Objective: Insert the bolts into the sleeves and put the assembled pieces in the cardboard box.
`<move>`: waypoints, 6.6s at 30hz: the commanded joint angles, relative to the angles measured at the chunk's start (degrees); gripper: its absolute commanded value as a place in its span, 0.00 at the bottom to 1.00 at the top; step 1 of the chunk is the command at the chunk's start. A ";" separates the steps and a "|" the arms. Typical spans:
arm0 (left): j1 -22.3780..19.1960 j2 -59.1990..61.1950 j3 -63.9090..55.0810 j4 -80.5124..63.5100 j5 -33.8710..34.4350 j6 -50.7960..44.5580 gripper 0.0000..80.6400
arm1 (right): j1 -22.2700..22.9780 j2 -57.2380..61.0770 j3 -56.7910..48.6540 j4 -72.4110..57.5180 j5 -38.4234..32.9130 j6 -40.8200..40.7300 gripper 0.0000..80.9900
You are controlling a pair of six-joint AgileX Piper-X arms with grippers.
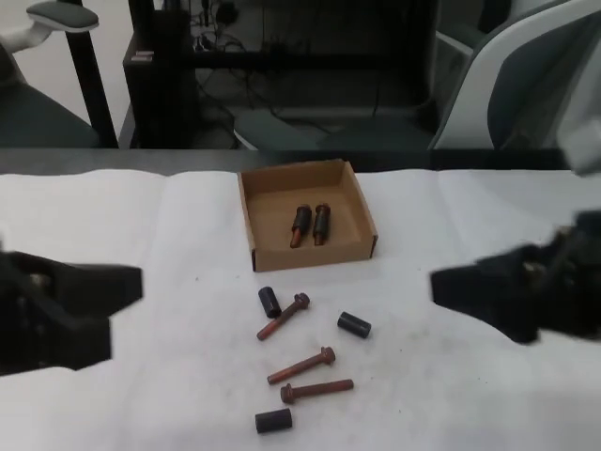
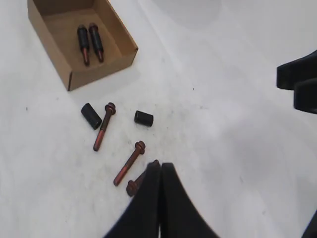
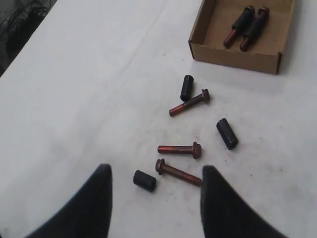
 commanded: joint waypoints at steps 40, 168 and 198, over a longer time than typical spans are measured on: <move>0.03 12.80 -0.54 -0.44 12.76 22.37 0.44 | 0.14 -0.12 1.59 -1.18 1.98 -2.85 0.67; 0.03 2.65 -2.15 6.71 15.50 17.68 0.05 | 8.13 27.23 -19.17 7.64 2.75 -21.91 0.01; -5.79 43.23 -19.29 10.27 -4.31 44.69 0.73 | 9.31 18.66 -9.71 -5.93 -0.73 -10.49 0.01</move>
